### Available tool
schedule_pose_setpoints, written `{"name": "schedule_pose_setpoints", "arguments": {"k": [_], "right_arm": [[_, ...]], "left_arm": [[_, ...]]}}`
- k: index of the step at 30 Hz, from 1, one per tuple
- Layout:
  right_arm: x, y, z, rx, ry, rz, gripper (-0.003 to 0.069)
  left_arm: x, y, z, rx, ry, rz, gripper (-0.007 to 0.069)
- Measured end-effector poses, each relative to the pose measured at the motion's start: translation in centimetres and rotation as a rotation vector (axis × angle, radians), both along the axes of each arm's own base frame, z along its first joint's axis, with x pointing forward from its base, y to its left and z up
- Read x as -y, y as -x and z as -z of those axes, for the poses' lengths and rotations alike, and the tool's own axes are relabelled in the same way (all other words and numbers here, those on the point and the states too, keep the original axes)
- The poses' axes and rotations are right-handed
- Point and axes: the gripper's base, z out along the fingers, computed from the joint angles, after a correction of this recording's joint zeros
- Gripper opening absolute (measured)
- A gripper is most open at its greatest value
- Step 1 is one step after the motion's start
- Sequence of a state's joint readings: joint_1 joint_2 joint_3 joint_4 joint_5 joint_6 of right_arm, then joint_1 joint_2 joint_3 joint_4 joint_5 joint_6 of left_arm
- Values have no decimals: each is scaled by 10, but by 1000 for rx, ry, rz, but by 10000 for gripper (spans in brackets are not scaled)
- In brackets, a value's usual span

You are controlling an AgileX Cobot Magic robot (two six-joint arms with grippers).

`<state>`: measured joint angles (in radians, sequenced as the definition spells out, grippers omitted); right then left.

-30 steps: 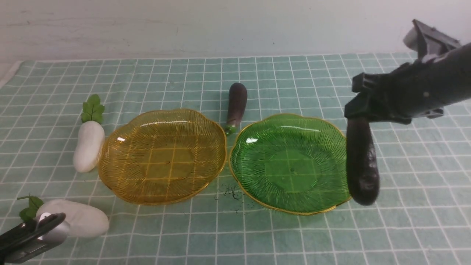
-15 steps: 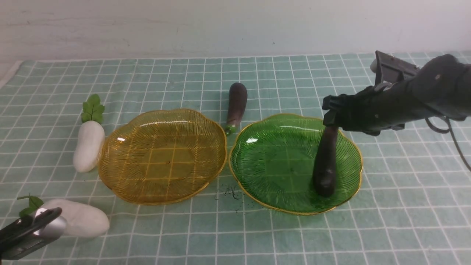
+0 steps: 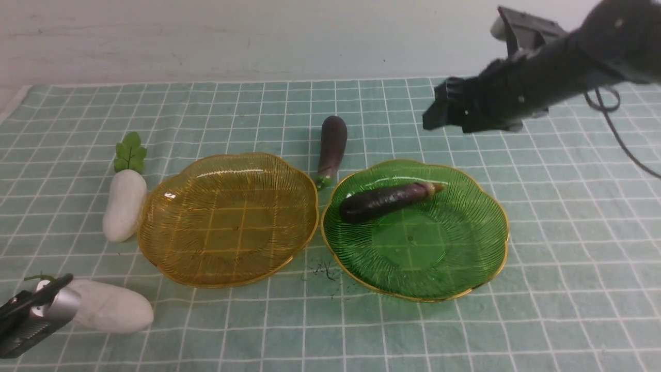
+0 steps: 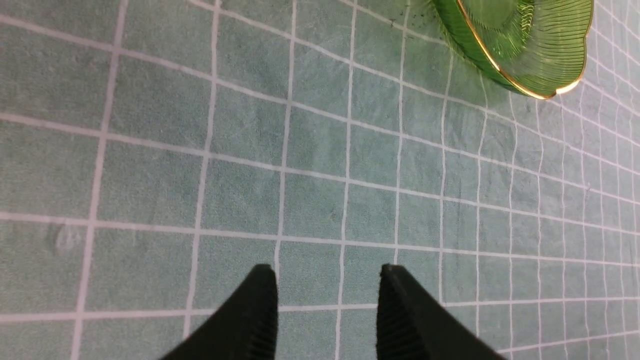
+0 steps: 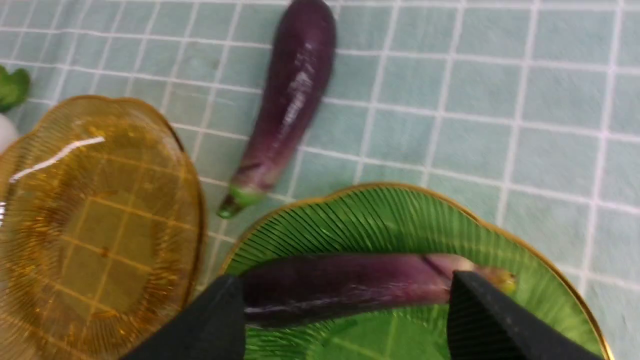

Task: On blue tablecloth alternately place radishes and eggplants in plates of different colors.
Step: 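Put the eggplants into the green plate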

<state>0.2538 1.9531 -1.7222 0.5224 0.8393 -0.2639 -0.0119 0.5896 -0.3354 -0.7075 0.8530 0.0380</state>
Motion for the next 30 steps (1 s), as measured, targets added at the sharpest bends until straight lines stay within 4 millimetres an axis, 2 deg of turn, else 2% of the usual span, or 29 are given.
{"name": "schedule_pose_setpoints", "arguments": {"k": [4, 7, 11, 16, 20, 25, 30], "right_arm": [[-32, -13, 6, 14, 37, -58, 496], [-62, -28, 26, 17, 74, -91, 496], [-82, -43, 47, 9, 75, -86, 496], [-93, -65, 76, 4, 68, -69, 496], [-95, -71, 91, -25, 45, -34, 496], [-96, -72, 98, -60, 24, 0, 496], [-102, -65, 94, -119, 25, -13, 496]], "left_arm": [[0, 0, 0, -1, 1, -1, 258], [0, 0, 0, -1, 1, -2, 258], [0, 0, 0, -1, 1, -2, 258], [-1, 0, 0, -1, -9, -1, 258], [-1, 0, 1, 0, -23, 2, 258], [-2, 0, 2, 0, -41, 5, 258], [-2, 0, 2, -1, -43, 5, 258]]}}
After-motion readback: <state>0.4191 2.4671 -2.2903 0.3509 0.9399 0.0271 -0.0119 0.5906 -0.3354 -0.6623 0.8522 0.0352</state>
